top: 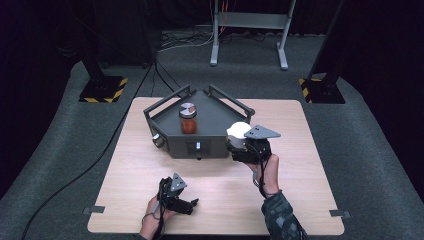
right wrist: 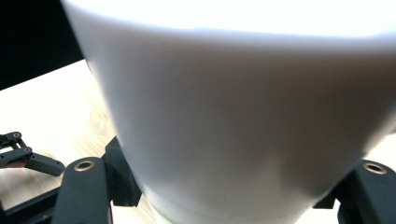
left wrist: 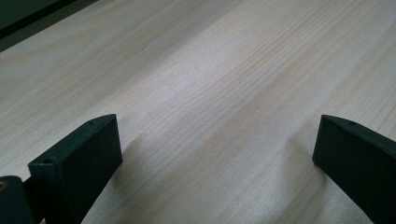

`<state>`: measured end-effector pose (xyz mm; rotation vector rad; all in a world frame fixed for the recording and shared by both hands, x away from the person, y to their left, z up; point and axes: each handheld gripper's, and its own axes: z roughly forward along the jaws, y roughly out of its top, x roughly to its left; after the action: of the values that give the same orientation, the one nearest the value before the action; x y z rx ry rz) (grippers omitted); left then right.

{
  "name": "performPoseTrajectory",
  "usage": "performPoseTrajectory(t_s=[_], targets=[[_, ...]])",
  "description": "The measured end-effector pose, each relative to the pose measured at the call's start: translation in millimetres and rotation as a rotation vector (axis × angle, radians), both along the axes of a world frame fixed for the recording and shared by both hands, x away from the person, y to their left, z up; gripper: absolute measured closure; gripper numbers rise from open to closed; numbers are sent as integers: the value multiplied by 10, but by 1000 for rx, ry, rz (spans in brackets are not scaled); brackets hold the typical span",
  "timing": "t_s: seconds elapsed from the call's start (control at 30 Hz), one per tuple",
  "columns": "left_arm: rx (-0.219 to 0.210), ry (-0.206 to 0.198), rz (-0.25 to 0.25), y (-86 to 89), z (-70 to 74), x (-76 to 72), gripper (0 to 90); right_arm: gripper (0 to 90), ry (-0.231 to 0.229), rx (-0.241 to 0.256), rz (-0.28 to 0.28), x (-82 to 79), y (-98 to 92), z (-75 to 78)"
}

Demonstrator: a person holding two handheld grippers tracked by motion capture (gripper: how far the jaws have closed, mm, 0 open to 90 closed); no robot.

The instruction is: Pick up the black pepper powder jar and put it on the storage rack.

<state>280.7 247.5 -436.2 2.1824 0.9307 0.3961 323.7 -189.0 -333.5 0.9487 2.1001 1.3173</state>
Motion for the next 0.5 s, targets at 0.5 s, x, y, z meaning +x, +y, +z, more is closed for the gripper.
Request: performPoseTrajectory(t_s=[0.5], targets=[[0, 0, 1, -1, 0, 0, 8, 300, -5, 8, 25, 101, 41, 64]])
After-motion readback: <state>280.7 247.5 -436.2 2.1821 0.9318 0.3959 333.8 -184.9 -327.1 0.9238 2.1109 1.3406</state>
